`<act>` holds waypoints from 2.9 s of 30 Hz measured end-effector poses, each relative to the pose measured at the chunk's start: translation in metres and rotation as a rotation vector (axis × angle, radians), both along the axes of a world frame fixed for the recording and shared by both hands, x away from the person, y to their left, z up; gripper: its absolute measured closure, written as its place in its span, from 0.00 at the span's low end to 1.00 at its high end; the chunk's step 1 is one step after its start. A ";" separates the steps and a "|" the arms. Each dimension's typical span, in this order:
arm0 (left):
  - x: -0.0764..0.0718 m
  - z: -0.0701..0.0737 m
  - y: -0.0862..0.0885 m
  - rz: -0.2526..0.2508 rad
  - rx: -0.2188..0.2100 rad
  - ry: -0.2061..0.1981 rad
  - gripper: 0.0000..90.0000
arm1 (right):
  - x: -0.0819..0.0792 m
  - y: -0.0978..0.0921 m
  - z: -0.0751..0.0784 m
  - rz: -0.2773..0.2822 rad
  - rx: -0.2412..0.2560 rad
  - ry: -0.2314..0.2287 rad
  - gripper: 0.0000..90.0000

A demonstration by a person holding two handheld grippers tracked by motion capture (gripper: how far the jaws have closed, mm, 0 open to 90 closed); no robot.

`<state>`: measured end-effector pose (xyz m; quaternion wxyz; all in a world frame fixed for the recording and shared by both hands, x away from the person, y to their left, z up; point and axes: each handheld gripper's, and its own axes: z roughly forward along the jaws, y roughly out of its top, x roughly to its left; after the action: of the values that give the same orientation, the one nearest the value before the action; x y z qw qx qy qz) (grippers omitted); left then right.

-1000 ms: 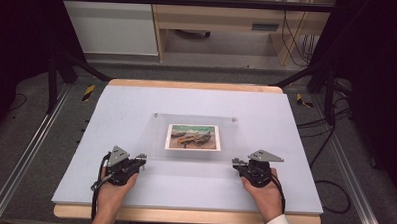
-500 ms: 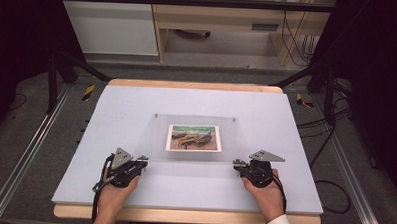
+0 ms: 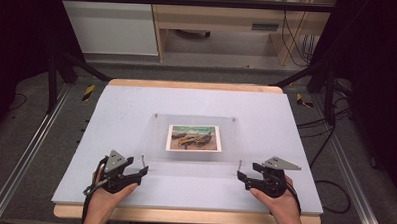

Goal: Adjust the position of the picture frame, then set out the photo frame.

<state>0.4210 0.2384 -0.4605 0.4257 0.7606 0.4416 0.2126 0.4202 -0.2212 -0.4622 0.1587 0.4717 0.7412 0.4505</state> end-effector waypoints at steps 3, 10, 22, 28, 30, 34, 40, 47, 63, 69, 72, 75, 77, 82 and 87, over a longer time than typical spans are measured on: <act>-0.001 0.004 0.004 -0.007 -0.033 -0.003 0.26 | -0.001 -0.005 0.004 -0.017 0.008 -0.017 0.23; 0.000 0.017 0.007 -0.040 -0.087 -0.032 0.13 | 0.001 -0.012 0.020 -0.024 0.014 -0.101 0.13; 0.054 0.035 -0.006 -0.040 -0.095 0.004 0.15 | 0.052 0.002 0.038 -0.021 0.013 -0.076 0.21; 0.056 0.033 -0.013 -0.035 -0.096 0.003 0.16 | 0.059 0.004 0.032 -0.008 0.009 -0.044 0.20; 0.054 0.029 -0.013 -0.034 -0.096 0.008 0.15 | 0.059 0.005 0.031 -0.001 0.019 -0.036 0.20; 0.055 0.024 -0.013 -0.033 -0.103 0.023 0.14 | 0.059 0.009 0.029 0.007 0.029 -0.018 0.20; 0.056 0.020 -0.015 -0.042 -0.107 0.051 0.15 | 0.060 0.011 0.027 0.018 0.024 0.001 0.23; 0.057 0.016 -0.011 -0.025 -0.132 0.075 0.18 | 0.060 0.009 0.021 0.029 0.061 0.046 0.28; 0.060 0.010 -0.010 -0.027 -0.186 0.135 0.21 | 0.062 0.013 0.013 0.049 0.094 0.103 0.29; 0.061 0.009 -0.010 -0.023 -0.200 0.150 0.21 | 0.062 0.014 0.012 0.051 0.118 0.121 0.28; 0.061 0.009 -0.009 -0.023 -0.209 0.161 0.20 | 0.063 0.014 0.011 0.051 0.121 0.122 0.28; 0.062 0.007 -0.008 -0.018 -0.229 0.172 0.20 | 0.063 0.014 0.010 0.049 0.128 0.125 0.27; 0.063 0.006 -0.008 -0.015 -0.238 0.178 0.20 | 0.063 0.014 0.010 0.047 0.129 0.126 0.27; 0.062 0.007 -0.008 -0.009 -0.240 0.189 0.20 | 0.062 0.014 0.009 0.043 0.146 0.147 0.24; 0.061 0.008 -0.008 -0.006 -0.240 0.198 0.20 | 0.063 0.013 0.009 0.042 0.158 0.163 0.24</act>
<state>0.4819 0.2305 -0.4530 0.4687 0.7229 0.5013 0.0807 0.4828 -0.2080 -0.4531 0.0506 0.5020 0.7236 0.4710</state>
